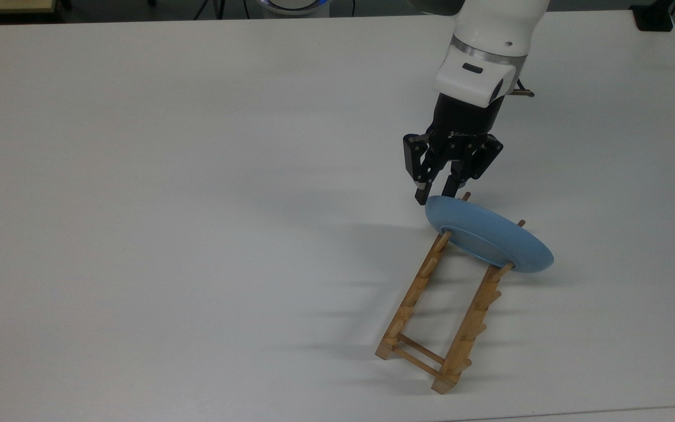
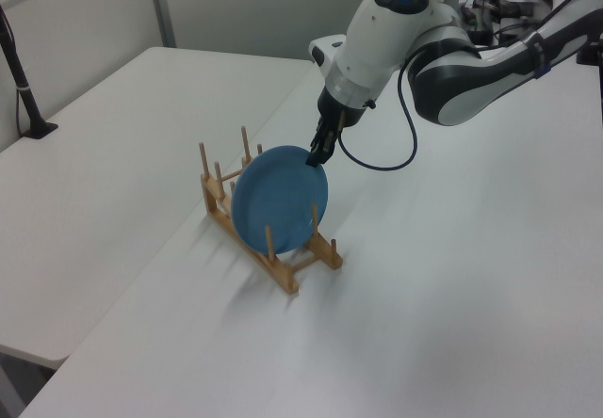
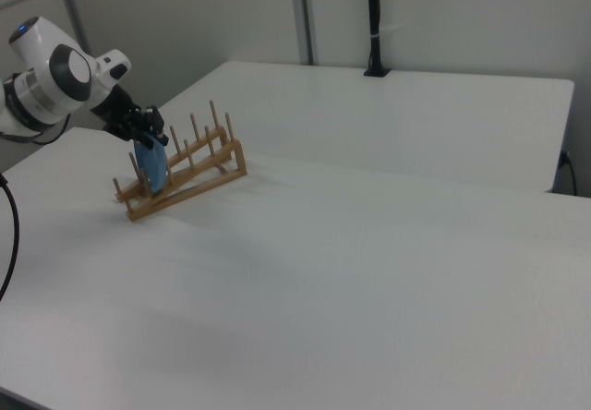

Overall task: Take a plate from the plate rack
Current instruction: 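Lower the gripper onto the rim of the blue plate and close it, then lift the blue plate up out of the rack slots and pull it away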

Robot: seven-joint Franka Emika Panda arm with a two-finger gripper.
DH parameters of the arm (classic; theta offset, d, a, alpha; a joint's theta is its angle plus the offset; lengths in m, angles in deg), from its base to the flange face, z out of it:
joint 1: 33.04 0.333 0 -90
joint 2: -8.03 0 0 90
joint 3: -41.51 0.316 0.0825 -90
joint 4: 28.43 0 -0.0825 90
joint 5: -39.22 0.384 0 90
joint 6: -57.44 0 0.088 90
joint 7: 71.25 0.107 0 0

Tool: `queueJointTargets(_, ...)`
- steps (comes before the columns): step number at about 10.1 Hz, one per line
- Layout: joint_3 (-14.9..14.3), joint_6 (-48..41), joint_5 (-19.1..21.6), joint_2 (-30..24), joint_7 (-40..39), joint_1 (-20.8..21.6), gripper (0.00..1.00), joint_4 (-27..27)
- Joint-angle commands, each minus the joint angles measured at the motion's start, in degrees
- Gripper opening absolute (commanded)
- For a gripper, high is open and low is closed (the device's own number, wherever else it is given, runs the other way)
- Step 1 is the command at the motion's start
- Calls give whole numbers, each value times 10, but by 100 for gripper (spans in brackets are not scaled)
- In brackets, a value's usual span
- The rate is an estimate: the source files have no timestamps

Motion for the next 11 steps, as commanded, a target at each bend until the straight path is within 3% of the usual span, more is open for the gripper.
queueJointTargets(1, -7, 12, -13, 5, 15, 11, 25, -8)
queueJointTargets(3, -7, 14, -16, 2, 14, 11, 0, -8)
queueJointTargets(7, -14, 12, -15, -44, 6, -2, 0, -8)
queueJointTargets(10, -12, -45, 0, -97, -10, -42, 0, -4)
queueJointTargets(11, -11, -75, 53, -106, -56, -66, 0, -5)
